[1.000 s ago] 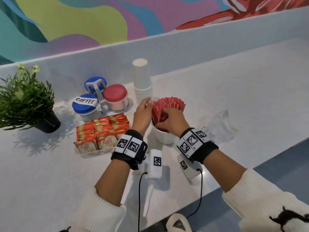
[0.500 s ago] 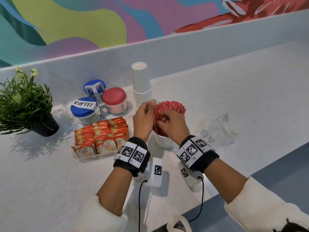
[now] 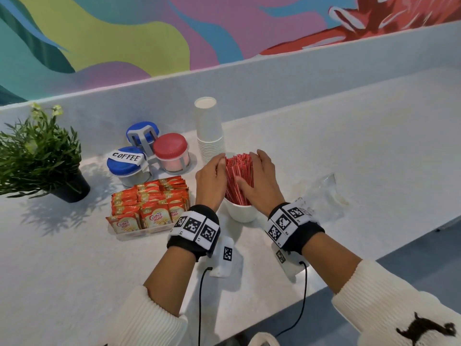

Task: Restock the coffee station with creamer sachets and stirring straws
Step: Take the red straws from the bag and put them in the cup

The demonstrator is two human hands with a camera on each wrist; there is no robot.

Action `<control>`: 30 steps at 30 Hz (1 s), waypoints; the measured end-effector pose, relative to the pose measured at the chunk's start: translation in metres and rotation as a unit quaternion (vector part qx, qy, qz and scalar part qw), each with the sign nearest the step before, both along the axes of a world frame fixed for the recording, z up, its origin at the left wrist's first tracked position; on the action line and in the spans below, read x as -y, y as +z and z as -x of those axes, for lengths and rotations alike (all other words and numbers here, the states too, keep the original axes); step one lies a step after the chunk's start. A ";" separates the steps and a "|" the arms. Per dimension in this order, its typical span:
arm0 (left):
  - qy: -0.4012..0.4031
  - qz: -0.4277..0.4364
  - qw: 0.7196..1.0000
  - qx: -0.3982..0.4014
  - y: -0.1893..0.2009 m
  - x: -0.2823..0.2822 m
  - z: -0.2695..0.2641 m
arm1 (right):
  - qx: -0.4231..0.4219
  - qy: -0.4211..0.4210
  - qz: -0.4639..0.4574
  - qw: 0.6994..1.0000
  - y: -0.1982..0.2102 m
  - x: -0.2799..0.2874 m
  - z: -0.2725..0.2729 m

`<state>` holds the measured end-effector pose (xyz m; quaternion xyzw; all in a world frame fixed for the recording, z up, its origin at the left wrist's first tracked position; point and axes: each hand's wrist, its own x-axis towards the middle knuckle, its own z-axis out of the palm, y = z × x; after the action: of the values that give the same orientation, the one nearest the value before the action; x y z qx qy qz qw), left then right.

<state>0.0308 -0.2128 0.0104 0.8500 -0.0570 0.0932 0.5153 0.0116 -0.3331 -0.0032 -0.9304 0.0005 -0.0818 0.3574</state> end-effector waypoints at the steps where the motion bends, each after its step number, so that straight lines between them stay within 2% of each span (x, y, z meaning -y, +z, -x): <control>1: -0.009 -0.025 1.000 0.014 -0.001 -0.001 0.002 | 0.001 0.005 0.018 1.000 -0.002 -0.001 0.001; 5: -0.051 -0.110 0.992 0.036 -0.007 -0.002 0.009 | 0.036 0.018 0.104 0.994 -0.008 0.000 0.000; 11: -0.069 -0.254 0.965 0.019 -0.016 -0.007 0.005 | 0.043 0.011 0.131 0.990 -0.013 -0.001 -0.004; 19: -0.075 -0.366 0.927 0.025 -0.018 -0.010 0.004 | 0.039 0.029 0.157 0.986 -0.014 0.001 -0.006; 25: -0.070 -0.372 0.924 0.059 -0.017 -0.007 0.004 | 0.033 0.029 0.160 0.986 -0.013 0.003 -0.005; 30: -0.080 -0.436 0.896 0.024 -0.011 -0.009 0.007 | 0.027 0.017 0.162 0.986 -0.013 0.001 -0.004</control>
<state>0.0240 -0.2043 -0.0002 0.9795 -0.1726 0.0378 0.0970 0.0157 -0.3340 -0.0161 -0.9733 -0.0385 -0.0997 0.2030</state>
